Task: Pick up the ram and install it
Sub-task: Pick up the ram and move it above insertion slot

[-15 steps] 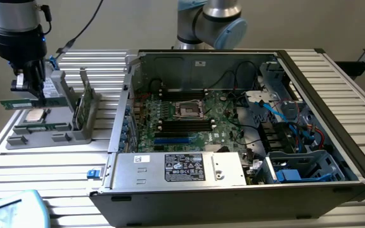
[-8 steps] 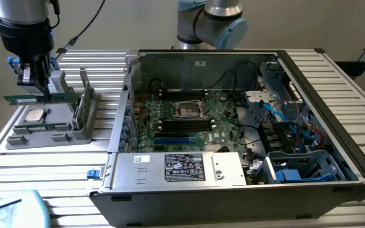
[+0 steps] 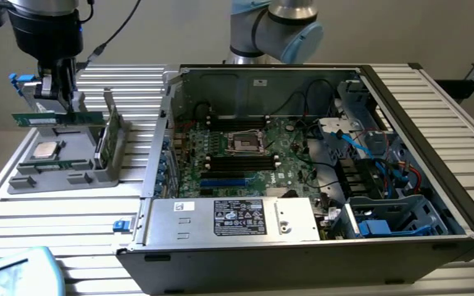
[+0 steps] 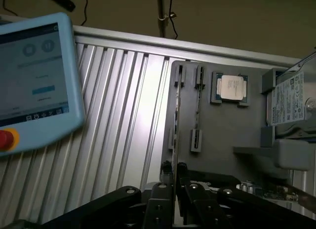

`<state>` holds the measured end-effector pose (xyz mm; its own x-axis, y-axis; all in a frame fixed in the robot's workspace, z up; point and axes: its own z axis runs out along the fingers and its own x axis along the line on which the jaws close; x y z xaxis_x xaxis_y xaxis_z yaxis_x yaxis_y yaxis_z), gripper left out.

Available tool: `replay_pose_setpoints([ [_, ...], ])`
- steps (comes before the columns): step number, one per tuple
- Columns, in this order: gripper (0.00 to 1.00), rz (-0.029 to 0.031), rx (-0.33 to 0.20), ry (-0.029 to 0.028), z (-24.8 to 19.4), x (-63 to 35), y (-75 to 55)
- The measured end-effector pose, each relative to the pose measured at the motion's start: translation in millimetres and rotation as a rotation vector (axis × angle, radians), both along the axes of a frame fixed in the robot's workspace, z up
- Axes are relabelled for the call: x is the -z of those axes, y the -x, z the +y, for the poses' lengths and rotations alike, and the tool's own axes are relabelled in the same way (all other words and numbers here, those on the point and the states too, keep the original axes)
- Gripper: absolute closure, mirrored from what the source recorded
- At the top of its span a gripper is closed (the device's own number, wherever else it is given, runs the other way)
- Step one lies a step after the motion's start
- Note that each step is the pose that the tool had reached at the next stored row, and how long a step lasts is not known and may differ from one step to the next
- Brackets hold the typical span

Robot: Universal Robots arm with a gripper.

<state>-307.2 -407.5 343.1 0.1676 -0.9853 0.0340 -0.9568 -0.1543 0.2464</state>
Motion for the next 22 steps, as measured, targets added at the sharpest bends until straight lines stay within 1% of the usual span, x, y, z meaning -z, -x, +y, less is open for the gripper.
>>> replay_pose_setpoints([
  [4, 0.85, 0.0070, 0.000, 0.0000, 0.0, -5.5, -14.2],
  [8, 0.85, 0.0125, 0.000, 0.0000, 0.0, -10.4, -28.4],
  [11, 0.85, 0.0158, 0.000, 0.0000, 0.0, -16.4, -39.3],
  [17, 0.85, 0.0165, 0.000, -0.0002, 0.0, -28.9, -60.2],
  [22, 0.85, 0.0170, 0.000, 0.0000, 0.0, -35.5, -78.3],
])
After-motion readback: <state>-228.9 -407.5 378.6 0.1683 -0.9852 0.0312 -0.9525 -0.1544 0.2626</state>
